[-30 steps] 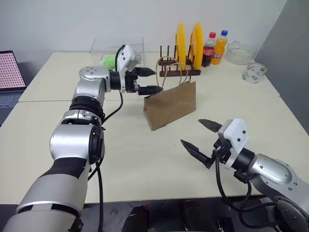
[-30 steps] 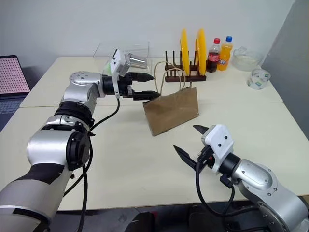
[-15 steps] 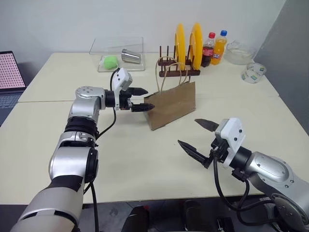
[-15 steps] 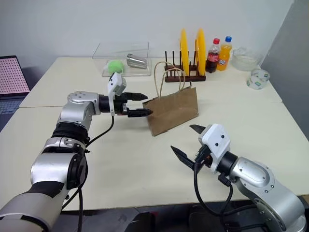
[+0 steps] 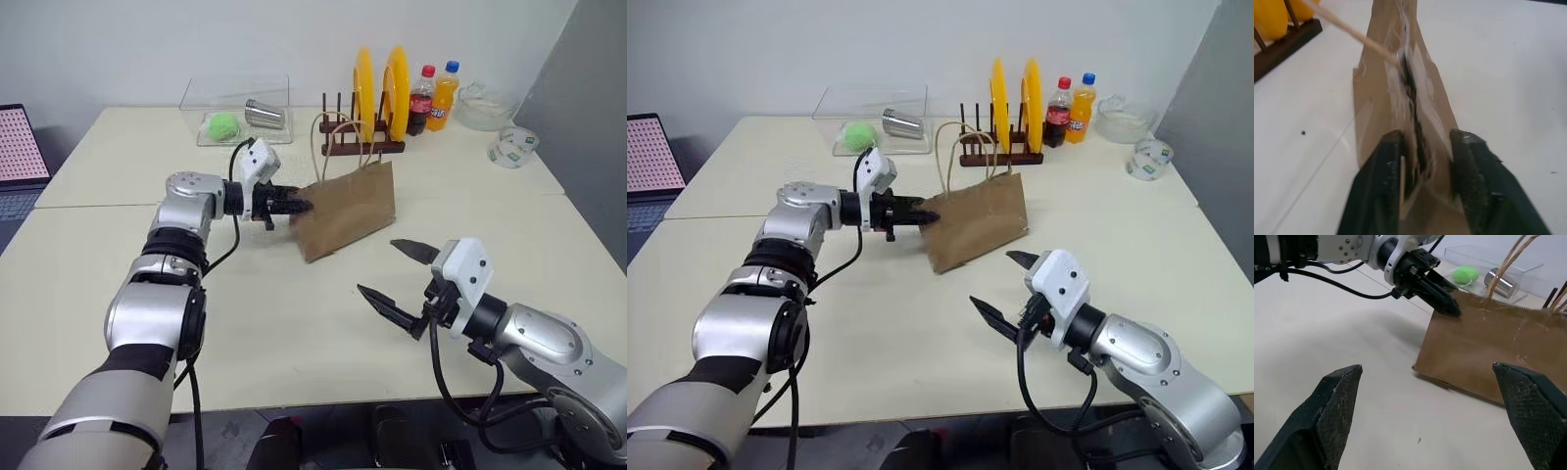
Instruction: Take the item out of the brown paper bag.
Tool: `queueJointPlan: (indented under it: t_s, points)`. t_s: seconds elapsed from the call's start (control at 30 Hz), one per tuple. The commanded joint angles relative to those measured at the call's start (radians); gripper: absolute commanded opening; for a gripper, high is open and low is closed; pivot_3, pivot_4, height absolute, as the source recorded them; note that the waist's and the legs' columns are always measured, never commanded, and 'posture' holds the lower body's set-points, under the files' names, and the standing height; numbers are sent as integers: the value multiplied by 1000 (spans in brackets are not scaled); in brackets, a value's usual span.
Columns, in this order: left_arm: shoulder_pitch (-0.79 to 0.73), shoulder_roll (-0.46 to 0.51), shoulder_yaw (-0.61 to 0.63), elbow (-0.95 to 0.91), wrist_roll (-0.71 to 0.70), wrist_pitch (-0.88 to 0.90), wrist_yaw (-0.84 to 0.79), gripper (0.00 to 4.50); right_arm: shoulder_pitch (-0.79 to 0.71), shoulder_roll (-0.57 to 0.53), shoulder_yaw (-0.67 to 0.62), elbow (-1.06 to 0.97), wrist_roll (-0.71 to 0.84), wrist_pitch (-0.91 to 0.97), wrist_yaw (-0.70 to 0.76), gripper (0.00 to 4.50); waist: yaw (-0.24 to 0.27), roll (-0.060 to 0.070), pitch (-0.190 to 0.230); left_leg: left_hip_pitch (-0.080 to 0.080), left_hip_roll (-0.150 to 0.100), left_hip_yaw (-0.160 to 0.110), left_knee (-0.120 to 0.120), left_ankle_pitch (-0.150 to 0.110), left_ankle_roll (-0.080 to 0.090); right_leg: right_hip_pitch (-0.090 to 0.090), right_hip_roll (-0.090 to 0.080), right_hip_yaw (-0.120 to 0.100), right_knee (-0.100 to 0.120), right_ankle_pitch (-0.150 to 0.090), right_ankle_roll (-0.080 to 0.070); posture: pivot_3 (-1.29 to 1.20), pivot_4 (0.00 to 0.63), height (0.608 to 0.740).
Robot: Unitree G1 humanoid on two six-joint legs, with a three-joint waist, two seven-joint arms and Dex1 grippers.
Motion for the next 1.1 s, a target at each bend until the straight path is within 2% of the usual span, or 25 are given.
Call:
queueJointPlan:
  t_s: [0.03, 0.07, 0.27, 0.73, 1.1]
  points:
    - [-47, -7, -5, 32, 11, -62, 7, 292, -11, 0, 2, -48, 3, 3, 2, 4500, 0, 0, 0, 0, 0, 0, 0, 0, 0, 0, 0, 0, 0, 0, 0, 0, 150, 740]
    - [-56, -9, -8, 44, 18, -80, 13, 13, -11, 0, 2, -50, 3, 5, 1, 4500, 0, 0, 0, 0, 0, 0, 0, 0, 0, 0, 0, 0, 0, 0, 0, 0, 150, 740]
    - [-107, -16, -25, 115, 62, -169, 57, 13, 0, 2, -7, -65, 8, 22, -7, 4500, 1, 0, 0, 0, 0, 0, 0, 0, 0, 0, 0, 0, 0, 0, 0, 0, 150, 740]
    - [-188, -54, -64, 207, 202, -364, 333, 13, 15, -2, -22, -68, 6, 30, 0, 4500, 4, 0, 0, -1, 0, 0, 0, 0, 0, 0, 0, 0, -1, 0, 0, 0, 150, 740]
    - [-204, -62, -66, 218, 240, -473, 380, 13, 16, -2, -26, -76, 12, 37, -5, 4500, 7, 0, 0, -1, 0, 0, 0, 0, 0, 0, 0, 0, -1, 0, 0, 0, 150, 740]
